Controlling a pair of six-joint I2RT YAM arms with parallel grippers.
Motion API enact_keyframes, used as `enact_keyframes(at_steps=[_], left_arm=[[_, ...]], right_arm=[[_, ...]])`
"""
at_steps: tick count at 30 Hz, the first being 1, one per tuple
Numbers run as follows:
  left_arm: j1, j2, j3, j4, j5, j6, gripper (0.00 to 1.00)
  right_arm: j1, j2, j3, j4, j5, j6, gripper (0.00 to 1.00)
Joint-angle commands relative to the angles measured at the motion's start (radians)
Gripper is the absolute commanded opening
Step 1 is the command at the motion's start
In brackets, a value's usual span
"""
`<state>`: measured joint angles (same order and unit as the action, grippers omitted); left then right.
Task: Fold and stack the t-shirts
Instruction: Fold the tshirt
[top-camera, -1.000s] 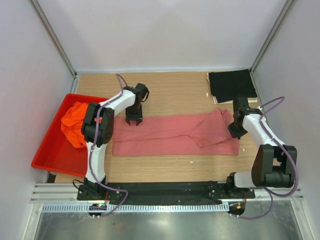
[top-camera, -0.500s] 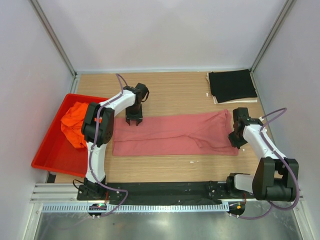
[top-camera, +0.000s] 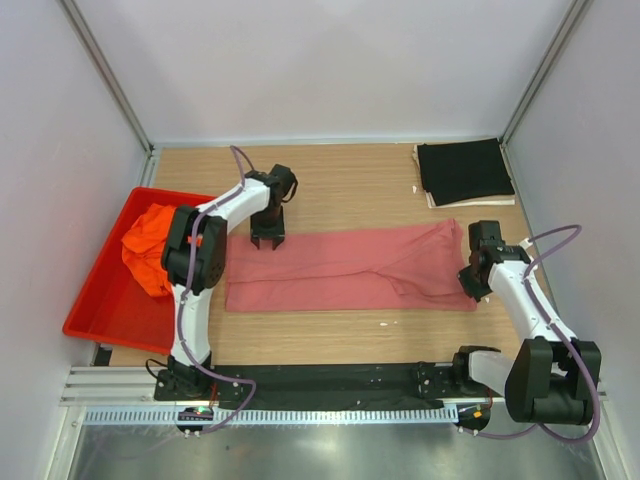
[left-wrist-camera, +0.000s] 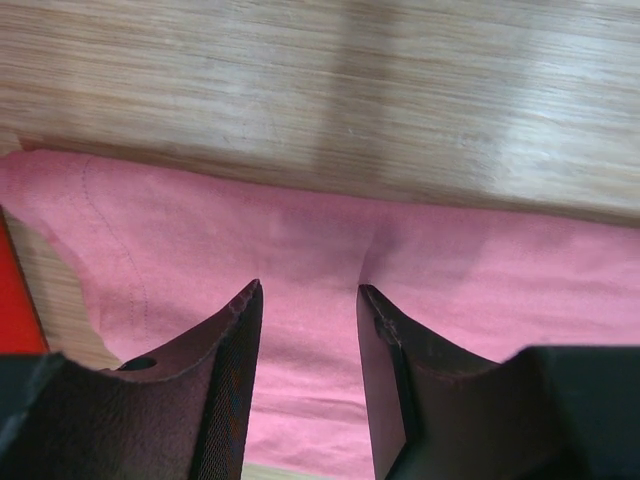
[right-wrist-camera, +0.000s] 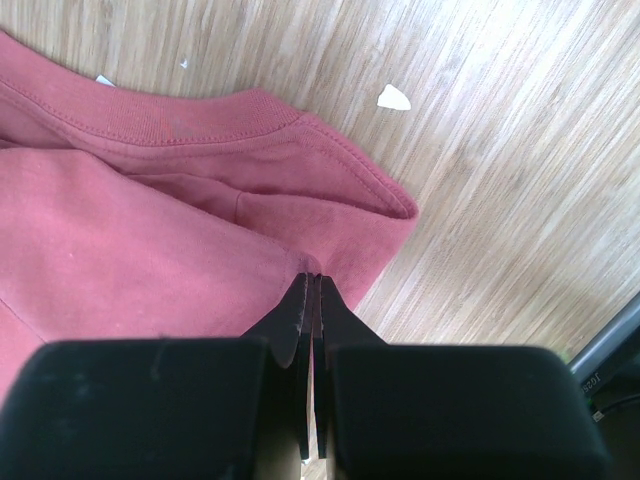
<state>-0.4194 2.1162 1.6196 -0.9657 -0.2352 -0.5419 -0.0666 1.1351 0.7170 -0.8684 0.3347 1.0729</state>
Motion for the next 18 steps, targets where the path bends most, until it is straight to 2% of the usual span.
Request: enact_keyframes(at_steps=[1,4,6,9,13,18], left_arm=[[-0.01,-0.133,0.04,-0.001,0.032,0.013,0.45],[-0.073,-0.263,-0.009,0.051,0.111,-0.018,0.44],[-0.113,-0.353,-0.096,0.148,0.209,-0.038,0.42],[-0.211,-0.432,-0.22,0.284,0.27,-0.142,0.4],[-0.373,-0.463,-0.332,0.478,0.261,-0.286,0.36],[-0.521,-0.397,-0.353,0.659,0.18,-0.421,0.31]], right_arm=[[0.001,-0.031,-0.01,0.02,0.009,0.01,0.01],[0.002,-0.037,-0.008,0.029,-0.008,0.002,0.01],[0.002,-0.047,-0.013,0.032,-0.025,-0.005,0.01],[0.001,-0.073,-0.039,0.039,-0.036,-0.004,0.01],[0.001,-0.106,-0.063,0.026,0.004,-0.005,0.01],[0.001,-0.12,-0.079,0.058,-0.031,-0.045,0.01]])
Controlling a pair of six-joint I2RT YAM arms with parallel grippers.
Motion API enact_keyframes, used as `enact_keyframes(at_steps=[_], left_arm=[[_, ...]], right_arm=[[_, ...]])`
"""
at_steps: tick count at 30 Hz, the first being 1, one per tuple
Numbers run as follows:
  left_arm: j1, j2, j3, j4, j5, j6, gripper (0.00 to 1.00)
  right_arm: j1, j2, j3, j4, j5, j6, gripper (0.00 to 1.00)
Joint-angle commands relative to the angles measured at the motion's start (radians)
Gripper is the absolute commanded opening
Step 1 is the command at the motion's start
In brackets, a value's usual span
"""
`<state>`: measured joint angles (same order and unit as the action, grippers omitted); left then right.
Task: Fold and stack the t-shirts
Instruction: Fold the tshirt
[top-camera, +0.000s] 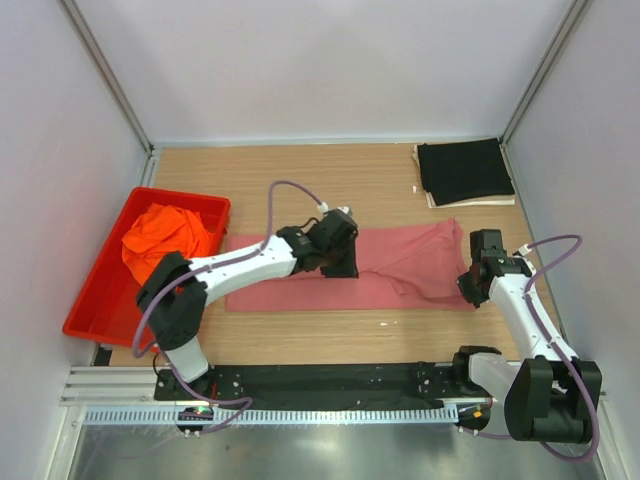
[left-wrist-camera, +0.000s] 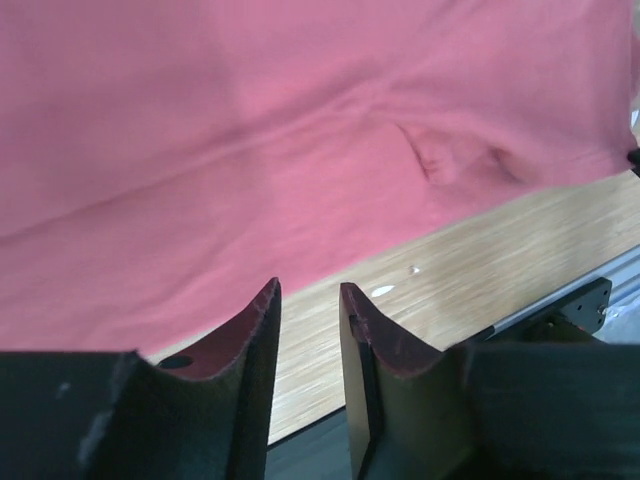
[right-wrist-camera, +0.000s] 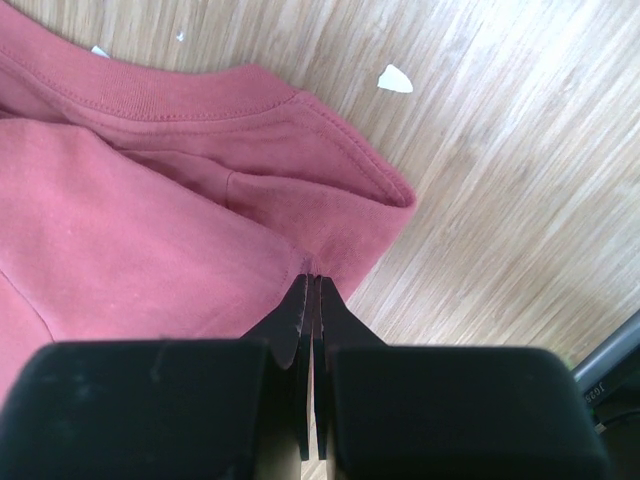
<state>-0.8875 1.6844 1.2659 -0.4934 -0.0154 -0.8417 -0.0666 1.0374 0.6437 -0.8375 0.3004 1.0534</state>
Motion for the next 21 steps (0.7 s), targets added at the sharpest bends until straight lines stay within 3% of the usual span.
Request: enact_keyframes(at_steps=[1,8,21], left_arm=[[-0.092,0.07,0.015,0.205,-0.052,-0.135,0.3],[-0.182,0.213,0.069,0.268,-0.153,-0.249,0.26],[-0.211,0.308,0.101,0.389,-0.167,-0.315,0.33]], right_arm=[[0.001,-0.023,-0.007,0.037,-0.019,-0.032,0.01],[0.001,-0.072,-0.006,0.031,-0.033,-0.072,0.01],[0.001,-0.099,-0.035,0.054,-0.056,-0.082,0.01]])
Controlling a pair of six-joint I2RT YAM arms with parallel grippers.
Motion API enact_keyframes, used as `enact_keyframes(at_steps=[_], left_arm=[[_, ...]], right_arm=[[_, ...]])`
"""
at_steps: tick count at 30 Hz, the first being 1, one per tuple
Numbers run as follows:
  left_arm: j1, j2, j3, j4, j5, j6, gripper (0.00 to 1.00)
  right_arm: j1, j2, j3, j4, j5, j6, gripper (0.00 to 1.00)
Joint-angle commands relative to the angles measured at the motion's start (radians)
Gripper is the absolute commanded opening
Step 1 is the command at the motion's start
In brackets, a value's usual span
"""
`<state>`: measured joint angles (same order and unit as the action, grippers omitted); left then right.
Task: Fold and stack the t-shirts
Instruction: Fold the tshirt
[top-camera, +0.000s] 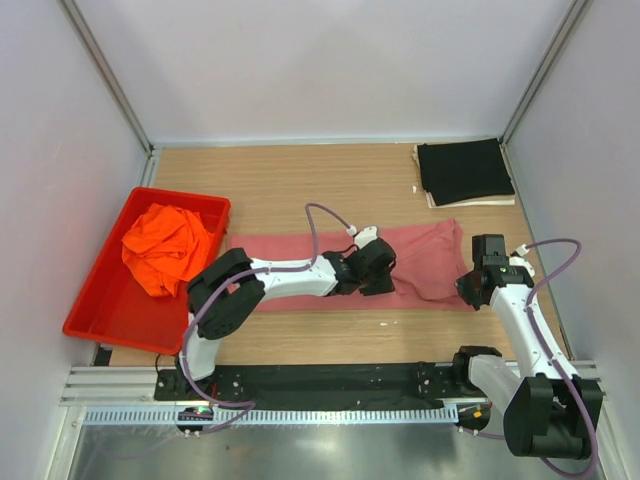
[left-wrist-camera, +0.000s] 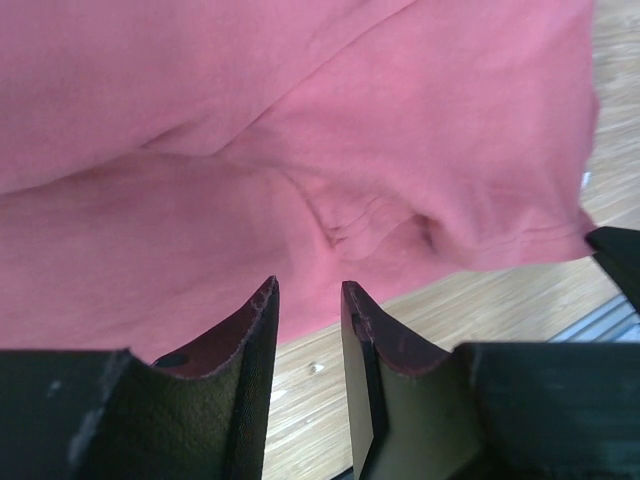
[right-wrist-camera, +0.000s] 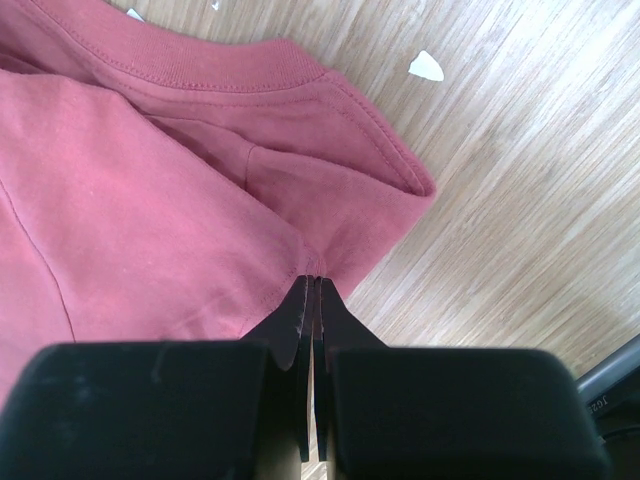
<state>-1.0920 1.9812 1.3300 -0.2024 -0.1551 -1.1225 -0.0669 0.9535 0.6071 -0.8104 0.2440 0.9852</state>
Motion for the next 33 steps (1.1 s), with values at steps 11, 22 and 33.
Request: enact_keyframes(at_steps=[11,22,33], left_arm=[[-0.006,0.106,0.1,0.103,-0.003,-0.072,0.33],[-0.008,0.146,0.12,0.113,0.008,-0.102,0.31],[-0.008,0.062,0.115,0.006,-0.021,-0.114,0.0]], right_arm=[[0.001,-0.013,0.003,0.033,0.005,-0.022,0.01],[0.001,-0.021,-0.012,0.042,0.008,-0.022,0.01],[0.001,0.01,0.036,0.016,0.074,-0.037,0.01]])
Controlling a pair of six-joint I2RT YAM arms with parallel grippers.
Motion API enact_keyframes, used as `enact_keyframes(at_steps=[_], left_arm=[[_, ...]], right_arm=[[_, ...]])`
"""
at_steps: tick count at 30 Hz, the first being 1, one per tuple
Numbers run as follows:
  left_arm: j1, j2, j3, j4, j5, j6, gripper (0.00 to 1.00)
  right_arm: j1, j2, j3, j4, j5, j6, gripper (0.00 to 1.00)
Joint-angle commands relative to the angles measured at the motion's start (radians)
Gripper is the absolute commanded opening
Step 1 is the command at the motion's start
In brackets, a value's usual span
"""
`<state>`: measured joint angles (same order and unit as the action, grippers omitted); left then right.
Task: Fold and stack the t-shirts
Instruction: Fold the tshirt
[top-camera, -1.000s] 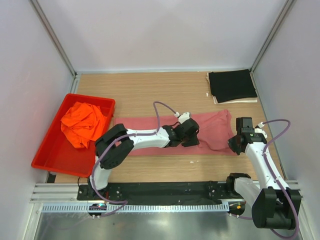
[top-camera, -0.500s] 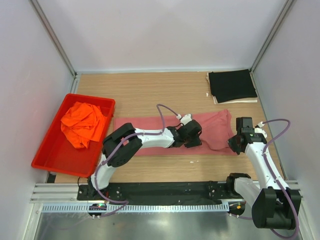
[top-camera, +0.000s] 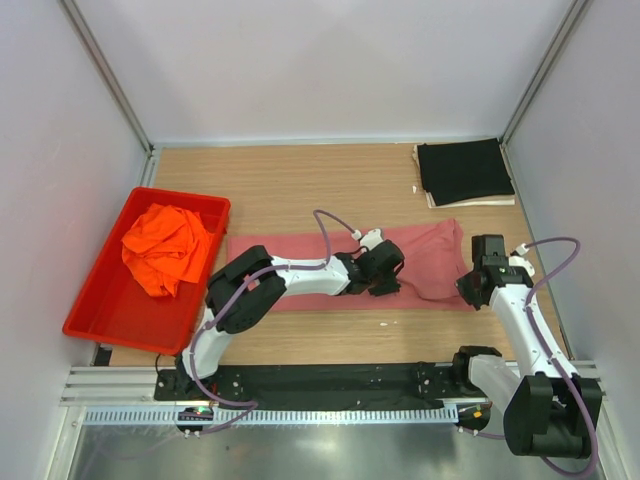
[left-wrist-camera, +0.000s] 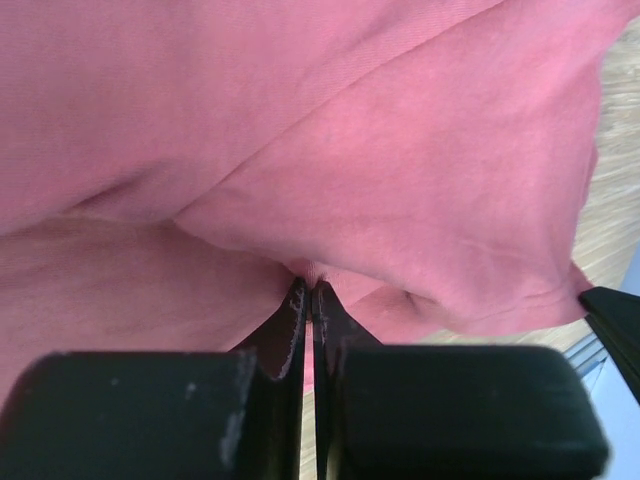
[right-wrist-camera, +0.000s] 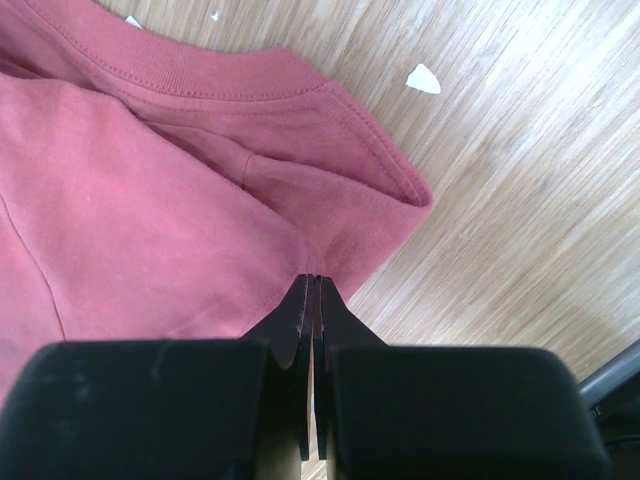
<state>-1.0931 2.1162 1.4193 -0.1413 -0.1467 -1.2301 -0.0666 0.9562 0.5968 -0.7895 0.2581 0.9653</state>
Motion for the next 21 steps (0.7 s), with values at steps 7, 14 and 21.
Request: enact_keyframes(at_steps=[7,14,21], left_arm=[[-0.005,-0.139,0.029,-0.141,-0.033,-0.002,0.0],[-0.007,-0.125,0.032,-0.141,0.065,-0.014,0.0],[-0.014,-0.108,0.004,-0.118,0.137,-0.063,0.0]], right_arm=[[0.002,0.026,0.086,-0.036,0.144,-0.053,0.01],[0.001,-0.013,0.064,-0.042,0.133,-0.073,0.01],[0.001,0.004,0.066,-0.065,0.128,-0.071,0.01]])
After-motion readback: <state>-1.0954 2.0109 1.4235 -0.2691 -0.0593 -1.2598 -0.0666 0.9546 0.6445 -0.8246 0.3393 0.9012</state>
